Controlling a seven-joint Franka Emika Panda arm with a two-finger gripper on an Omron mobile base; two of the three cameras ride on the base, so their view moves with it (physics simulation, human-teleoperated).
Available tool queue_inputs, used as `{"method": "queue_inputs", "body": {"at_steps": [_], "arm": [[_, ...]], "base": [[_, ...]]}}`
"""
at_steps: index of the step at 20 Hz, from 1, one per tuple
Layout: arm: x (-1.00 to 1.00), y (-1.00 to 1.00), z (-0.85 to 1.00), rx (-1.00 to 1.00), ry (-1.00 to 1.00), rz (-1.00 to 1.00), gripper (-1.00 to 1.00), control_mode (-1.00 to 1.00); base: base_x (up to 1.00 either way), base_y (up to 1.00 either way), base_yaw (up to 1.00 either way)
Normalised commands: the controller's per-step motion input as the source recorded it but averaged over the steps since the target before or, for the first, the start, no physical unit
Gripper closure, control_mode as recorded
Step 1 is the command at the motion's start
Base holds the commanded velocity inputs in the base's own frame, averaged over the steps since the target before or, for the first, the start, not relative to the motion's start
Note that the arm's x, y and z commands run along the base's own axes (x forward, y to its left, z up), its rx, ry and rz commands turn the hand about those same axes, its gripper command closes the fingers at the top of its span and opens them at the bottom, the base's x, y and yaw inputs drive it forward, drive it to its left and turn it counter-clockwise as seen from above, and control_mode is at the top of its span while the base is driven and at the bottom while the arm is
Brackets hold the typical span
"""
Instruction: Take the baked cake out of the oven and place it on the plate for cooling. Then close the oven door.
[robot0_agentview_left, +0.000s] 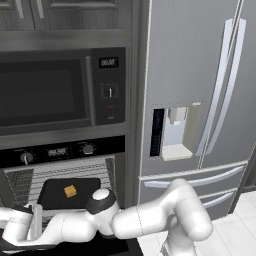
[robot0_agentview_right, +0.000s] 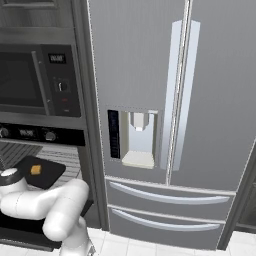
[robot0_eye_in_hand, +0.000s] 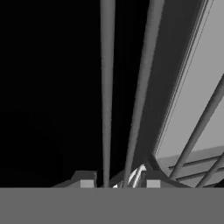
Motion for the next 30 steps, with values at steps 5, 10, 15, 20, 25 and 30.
{"method": "queue_inputs", "body": {"at_steps": [5, 10, 15, 20, 25, 30], "arm": [[-0.42, -0.04, 0.04, 0.03, -0.02, -0.19, -1.00, -1.00], [-0.27, -0.02, 0.15, 0.03, 0.00, -0.18, -1.00, -1.00], [-0.01, -0.04, 0.34, 0.00, -0.06, -0.09, -1.00, -1.00], [-0.03, -0.13, 0.37, 0.00, -0.09, -0.04, -1.00, -1.00], [0.00, -0.37, 0.17, 0.08, -0.13, -0.12, -1.00, -1.00], [0.00, -0.55, 0.21, 0.27, -0.06, -0.15, -1.00, -1.00]], "base": [[0.00, 0.00, 0.00], [0.00, 0.00, 0.00], [0.00, 0.00, 0.00], [0.00, 0.00, 0.00], [0.00, 0.00, 0.00], [0.00, 0.00, 0.00]]}}
